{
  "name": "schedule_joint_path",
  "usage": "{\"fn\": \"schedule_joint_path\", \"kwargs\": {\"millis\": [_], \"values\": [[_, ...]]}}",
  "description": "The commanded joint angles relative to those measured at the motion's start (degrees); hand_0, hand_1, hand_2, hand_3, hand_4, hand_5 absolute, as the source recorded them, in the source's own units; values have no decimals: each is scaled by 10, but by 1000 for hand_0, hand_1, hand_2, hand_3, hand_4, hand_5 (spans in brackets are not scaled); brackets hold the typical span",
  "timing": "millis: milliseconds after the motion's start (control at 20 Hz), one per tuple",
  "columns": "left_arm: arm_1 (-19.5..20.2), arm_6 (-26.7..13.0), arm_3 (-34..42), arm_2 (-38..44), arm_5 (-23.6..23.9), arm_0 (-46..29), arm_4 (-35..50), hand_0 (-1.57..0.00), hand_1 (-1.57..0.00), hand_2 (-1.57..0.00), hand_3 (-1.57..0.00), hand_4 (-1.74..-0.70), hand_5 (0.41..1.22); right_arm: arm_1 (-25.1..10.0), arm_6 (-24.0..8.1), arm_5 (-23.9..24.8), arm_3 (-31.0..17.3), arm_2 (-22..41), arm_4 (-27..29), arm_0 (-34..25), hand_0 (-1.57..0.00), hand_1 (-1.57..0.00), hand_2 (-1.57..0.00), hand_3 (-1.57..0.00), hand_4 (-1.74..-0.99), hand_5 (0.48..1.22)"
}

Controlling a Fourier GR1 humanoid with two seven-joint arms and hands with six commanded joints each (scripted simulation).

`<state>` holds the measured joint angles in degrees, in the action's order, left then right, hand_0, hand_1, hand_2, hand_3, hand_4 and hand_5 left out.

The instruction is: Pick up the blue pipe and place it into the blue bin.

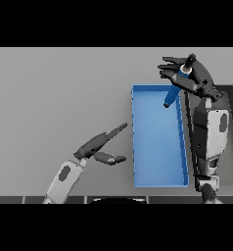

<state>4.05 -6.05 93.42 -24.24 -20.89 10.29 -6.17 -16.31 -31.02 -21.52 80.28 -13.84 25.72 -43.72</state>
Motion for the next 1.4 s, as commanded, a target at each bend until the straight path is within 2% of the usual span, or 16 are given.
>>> {"fn": "schedule_joint_path", "kwargs": {"millis": [0,100,200,400,450,600,650,700,800,850,900,950,1100,1200,1350], "values": [[0,3,1,-3,0,-8,-2,1,1,1,1,-877,422,5,-11,6,8,1,-5,22,-1571,-1571,-1571,-1571,-1741,1221],[0,1,-5,-3,2,-6,-5,1,1,1,1,-879,425,19,-36,26,34,4,-17,61,-1571,-1571,-1571,-1571,-1741,1221],[-2,-6,-1,-3,2,-4,-3,1,1,1,1,-880,428,21,-39,43,40,17,-43,91,-1571,-1571,-1571,-1571,-1741,1221],[-5,3,4,-13,2,-13,-8,1,1,1,1,-888,422,-17,-39,125,31,96,-49,154,-1571,-1571,-1571,-1521,-1741,1221],[-3,-2,2,-7,3,-9,-5,1,1,1,1,-887,420,-28,-39,146,32,119,-46,164,-1571,-1571,-1571,-1255,-1741,1221],[6,13,4,-6,3,-19,-9,1,1,1,1,-883,421,-69,-39,190,7,185,-46,182,-1571,-1571,-1571,-908,-1741,1221],[2,5,8,-8,4,-15,-8,1,1,1,1,-883,421,-84,-39,218,-14,215,-33,177,-1571,-1548,-1571,-847,-1741,1221],[3,8,12,-11,5,-19,-11,1,1,1,1,-882,421,-100,-36,241,-19,244,-18,173,-1465,-1336,-1339,-788,-1678,1221],[4,-2,8,-4,6,-9,-7,1,1,1,1,-878,422,-138,-36,265,-46,300,16,152,-937,-855,-856,-504,-1503,1221],[1,-5,9,-8,2,-10,-4,1,1,1,1,-878,425,-158,-36,274,-56,331,37,140,-750,-684,-685,-403,-1413,1221],[1,-6,15,-7,2,-11,-2,1,1,1,1,-878,427,-177,-35,263,-61,360,49,128,-599,-547,-548,-322,-1337,1221],[1,-7,14,-9,2,-11,-3,1,1,1,1,-878,428,-193,-34,253,-60,386,60,119,-479,-437,-438,-258,-1275,1186],[4,-5,15,-7,1,-20,1,1,1,1,1,-884,429,-236,-30,213,-37,435,65,110,-245,-223,-224,-131,-1142,1030],[0,-10,14,-12,4,-19,-5,1,1,1,1,-886,428,-244,-39,211,-43,466,72,109,-156,-143,-143,-84,-1083,934],[2,-7,18,-10,4,-20,-3,1,1,1,1,-885,427,-255,-39,214,-55,490,80,99,-80,-73,-73,-42,-1063,846]]}}
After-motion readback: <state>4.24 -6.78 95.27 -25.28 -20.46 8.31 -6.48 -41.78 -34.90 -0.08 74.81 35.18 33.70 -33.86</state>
